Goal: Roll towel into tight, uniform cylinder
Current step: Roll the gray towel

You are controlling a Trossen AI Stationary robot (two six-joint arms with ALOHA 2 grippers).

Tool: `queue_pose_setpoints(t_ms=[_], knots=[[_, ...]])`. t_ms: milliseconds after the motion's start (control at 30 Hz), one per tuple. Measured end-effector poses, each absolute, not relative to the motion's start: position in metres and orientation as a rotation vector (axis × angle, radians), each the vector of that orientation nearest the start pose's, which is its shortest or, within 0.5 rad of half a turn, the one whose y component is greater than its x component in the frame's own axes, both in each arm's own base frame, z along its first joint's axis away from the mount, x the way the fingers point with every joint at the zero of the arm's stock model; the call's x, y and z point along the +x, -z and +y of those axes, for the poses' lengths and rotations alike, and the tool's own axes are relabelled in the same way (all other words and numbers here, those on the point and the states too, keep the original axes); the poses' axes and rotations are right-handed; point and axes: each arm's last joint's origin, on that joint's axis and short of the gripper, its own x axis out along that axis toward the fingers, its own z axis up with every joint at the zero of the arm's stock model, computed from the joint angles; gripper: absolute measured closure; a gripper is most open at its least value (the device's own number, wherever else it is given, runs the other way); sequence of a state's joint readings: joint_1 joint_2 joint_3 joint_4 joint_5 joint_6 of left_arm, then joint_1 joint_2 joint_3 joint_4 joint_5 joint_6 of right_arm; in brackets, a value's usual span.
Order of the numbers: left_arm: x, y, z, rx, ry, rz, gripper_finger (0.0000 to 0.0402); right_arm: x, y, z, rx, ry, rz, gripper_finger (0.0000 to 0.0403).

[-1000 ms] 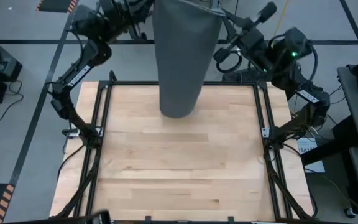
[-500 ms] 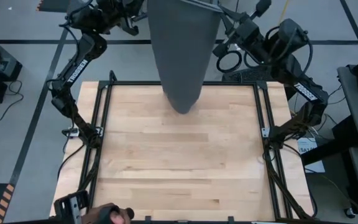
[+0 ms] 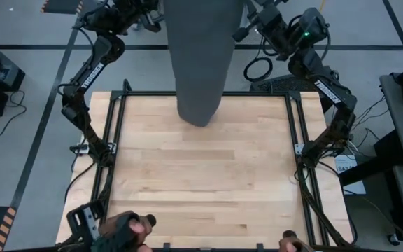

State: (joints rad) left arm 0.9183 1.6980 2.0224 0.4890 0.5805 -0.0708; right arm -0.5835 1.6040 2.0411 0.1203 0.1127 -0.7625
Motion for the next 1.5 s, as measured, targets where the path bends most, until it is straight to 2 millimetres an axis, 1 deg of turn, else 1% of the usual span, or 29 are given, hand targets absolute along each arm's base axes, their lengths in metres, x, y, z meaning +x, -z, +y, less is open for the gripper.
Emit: queue_pose_setpoints(t_ms=[100, 167, 267, 333, 467, 533, 633, 800, 900, 1000, 1067, 1133, 1233, 1267, 1333, 1400, 1500], knots=[[0.212, -0.568, 0.252, 0.526, -0.277, -0.653, 0.0389, 0.250, -0.581, -0.166, -0.822, 0.835, -0.304, 0.0401], [0.211, -0.572, 0.250, 0.519, -0.244, -0.688, 0.0389, 0.249, -0.583, -0.157, -0.802, 0.809, -0.316, 0.0401], [0.209, -0.576, 0.246, 0.476, -0.172, -0.685, 0.0389, 0.243, -0.587, -0.141, -0.770, 0.760, -0.306, 0.0401], [0.208, -0.578, 0.242, 0.429, -0.085, -0.664, 0.0389, 0.240, -0.588, -0.131, -0.737, 0.724, -0.286, 0.0401], [0.206, -0.581, 0.233, 0.249, 0.132, -0.577, 0.0389, 0.230, -0.584, -0.115, -0.601, 0.635, -0.209, 0.0401], [0.206, -0.582, 0.225, 0.182, 0.247, -0.510, 0.0389, 0.226, -0.580, -0.108, -0.528, 0.595, -0.155, 0.0401], [0.205, -0.586, 0.209, 0.127, 0.392, -0.412, 0.0389, 0.220, -0.574, -0.098, -0.439, 0.537, -0.092, 0.0401], [0.207, -0.591, 0.177, 0.039, 0.560, -0.273, 0.0389, 0.211, -0.569, -0.080, -0.331, 0.434, -0.025, 0.0401], [0.210, -0.590, 0.160, -0.034, 0.643, -0.168, 0.0389, 0.205, -0.567, -0.069, -0.267, 0.344, -0.006, 0.0401], [0.214, -0.579, 0.145, -0.114, 0.660, -0.084, 0.0389, 0.198, -0.563, -0.061, -0.188, 0.270, 0.035, 0.0401], [0.213, -0.567, 0.133, -0.135, 0.610, -0.032, 0.0389, 0.194, -0.559, -0.055, -0.137, 0.224, 0.078, 0.0401], [0.210, -0.550, 0.119, -0.090, 0.496, 0.045, 0.0389, 0.192, -0.553, -0.050, -0.090, 0.177, 0.137, 0.0401], [0.206, -0.526, 0.099, 0.027, 0.332, 0.248, 0.0389, 0.193, -0.542, -0.043, -0.033, 0.128, 0.244, 0.0401], [0.208, -0.519, 0.093, 0.044, 0.320, 0.305, 0.0389, 0.194, -0.538, -0.040, -0.018, 0.112, 0.280, 0.0401], [0.215, -0.509, 0.081, 0.017, 0.348, 0.376, 0.0389, 0.197, -0.530, -0.034, 0.017, 0.081, 0.339, 0.0401], [0.222, -0.501, 0.067, -0.019, 0.393, 0.410, 0.0389, 0.201, -0.522, -0.027, 0.051, 0.048, 0.391, 0.0401], [0.232, -0.490, 0.046, -0.050, 0.406, 0.483, 0.0389, 0.207, -0.509, -0.014, 0.102, -0.005, 0.464, 0.0401]])
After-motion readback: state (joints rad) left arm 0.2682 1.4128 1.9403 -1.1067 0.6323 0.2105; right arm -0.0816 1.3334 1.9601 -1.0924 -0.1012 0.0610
